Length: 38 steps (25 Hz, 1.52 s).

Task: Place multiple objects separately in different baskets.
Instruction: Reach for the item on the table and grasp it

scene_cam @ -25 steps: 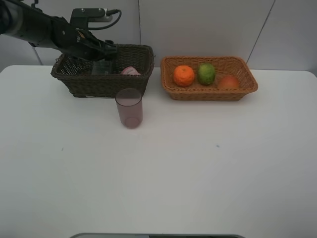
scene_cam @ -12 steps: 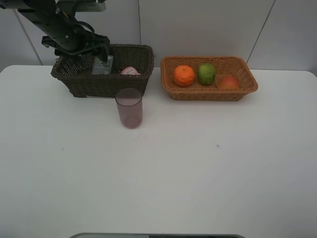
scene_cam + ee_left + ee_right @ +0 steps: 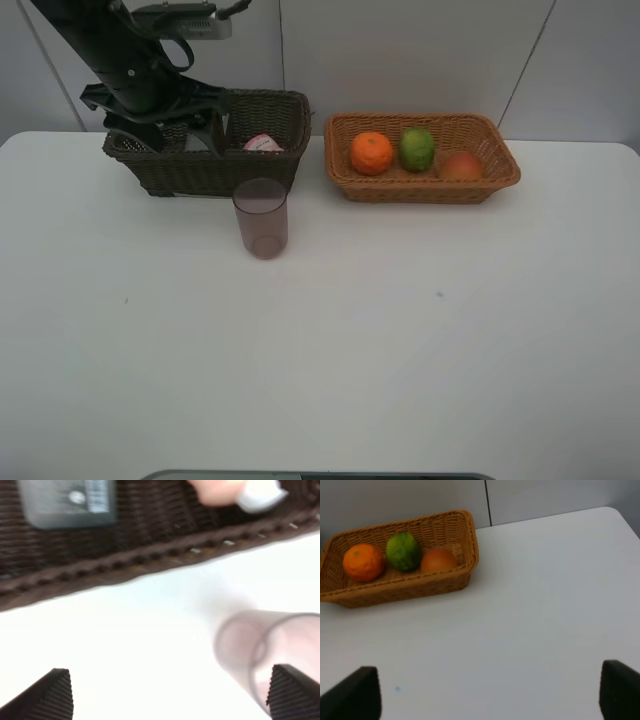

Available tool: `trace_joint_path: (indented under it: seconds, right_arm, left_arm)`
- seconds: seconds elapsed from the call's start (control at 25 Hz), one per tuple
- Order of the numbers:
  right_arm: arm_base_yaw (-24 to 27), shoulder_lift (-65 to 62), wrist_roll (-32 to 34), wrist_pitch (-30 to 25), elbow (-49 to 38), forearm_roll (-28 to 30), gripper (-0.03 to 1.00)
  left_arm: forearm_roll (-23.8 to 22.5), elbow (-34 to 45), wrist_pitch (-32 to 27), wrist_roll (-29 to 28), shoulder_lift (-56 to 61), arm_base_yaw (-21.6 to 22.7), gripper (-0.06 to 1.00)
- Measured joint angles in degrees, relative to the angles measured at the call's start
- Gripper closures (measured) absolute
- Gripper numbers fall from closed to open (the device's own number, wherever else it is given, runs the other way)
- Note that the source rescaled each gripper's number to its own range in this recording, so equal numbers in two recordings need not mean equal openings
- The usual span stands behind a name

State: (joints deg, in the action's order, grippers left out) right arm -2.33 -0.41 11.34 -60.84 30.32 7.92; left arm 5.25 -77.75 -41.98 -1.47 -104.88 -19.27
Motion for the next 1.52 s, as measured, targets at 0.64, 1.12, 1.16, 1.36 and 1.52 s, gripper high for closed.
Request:
trace_joint_path:
  seconds: [0.64, 1.12, 1.16, 1.36, 1.52]
  right_arm:
    - [0.0, 0.0, 0.0, 0.0, 0.0, 0.0, 0.02]
    - [0.0, 0.0, 0.0, 0.0, 0.0, 0.0, 0.02]
    - [0.0, 0.0, 0.0, 0.0, 0.0, 0.0, 0.02]
    - [0.0, 0.0, 0.0, 0.0, 0.0, 0.0, 0.02]
    - [0.0, 0.0, 0.0, 0.0, 0.0, 0.0, 0.02]
  left_arm:
    - [-0.19, 0.89, 0.73, -4.0, -7.15, -6.9, -0.06]
    - [-0.88, 0.89, 4.94, -5.32, -9.44, -6.9, -0.06]
    - [-0.88, 0.89, 5.22, -5.32, -9.89, -6.9, -0.06]
    - [-0.65, 0.89, 5.23, -4.13, -11.91, -6.9, -0.06]
    - [-0.19, 0.89, 5.27, -4.08, -13.36, -6.9, -0.06]
